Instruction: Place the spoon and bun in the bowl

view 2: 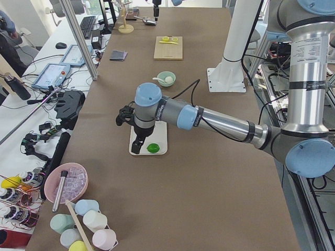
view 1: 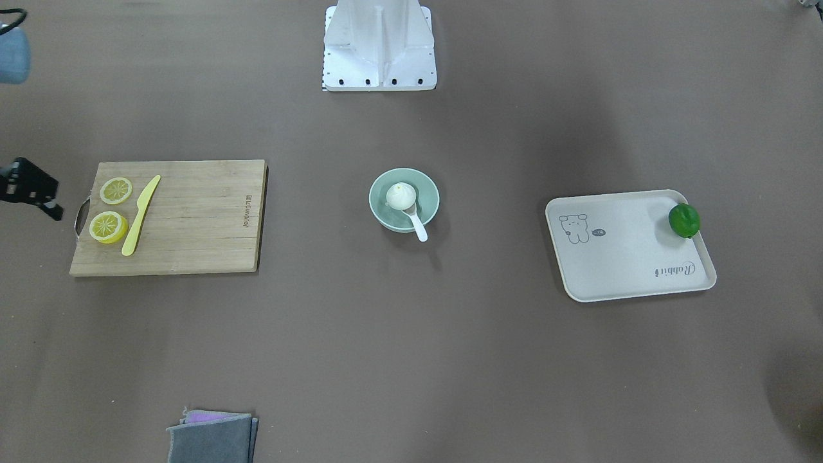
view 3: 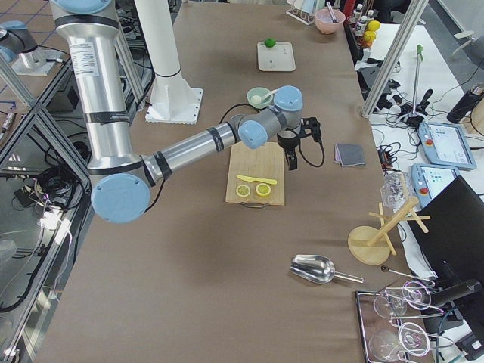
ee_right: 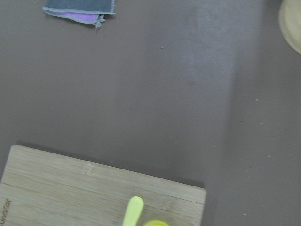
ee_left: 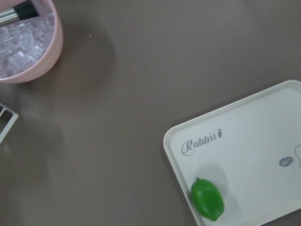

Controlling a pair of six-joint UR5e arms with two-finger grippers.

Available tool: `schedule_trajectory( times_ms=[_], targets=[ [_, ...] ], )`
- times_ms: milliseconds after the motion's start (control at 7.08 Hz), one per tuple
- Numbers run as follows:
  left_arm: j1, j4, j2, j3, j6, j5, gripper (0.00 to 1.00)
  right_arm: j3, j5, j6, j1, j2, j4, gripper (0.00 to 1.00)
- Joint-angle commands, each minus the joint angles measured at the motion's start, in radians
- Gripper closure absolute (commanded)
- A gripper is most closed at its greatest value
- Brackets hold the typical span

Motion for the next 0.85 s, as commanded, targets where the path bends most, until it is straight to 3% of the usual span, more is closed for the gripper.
schedule_trajectory(
  times_ms=[0, 706],
  targets=[
    [-0.092, 0.003, 0.09, 0.004, -0.028, 0.003, 0.01, -0.007, 0.039, -0.296, 0.123, -0.068, -0.09, 0.0],
    [-0.098, -0.009, 0.104, 0.032, -0.077, -0.006, 0.01, -0.008, -0.072, -0.375, 0.174, -0.169, -0.081, 0.0]
  ],
)
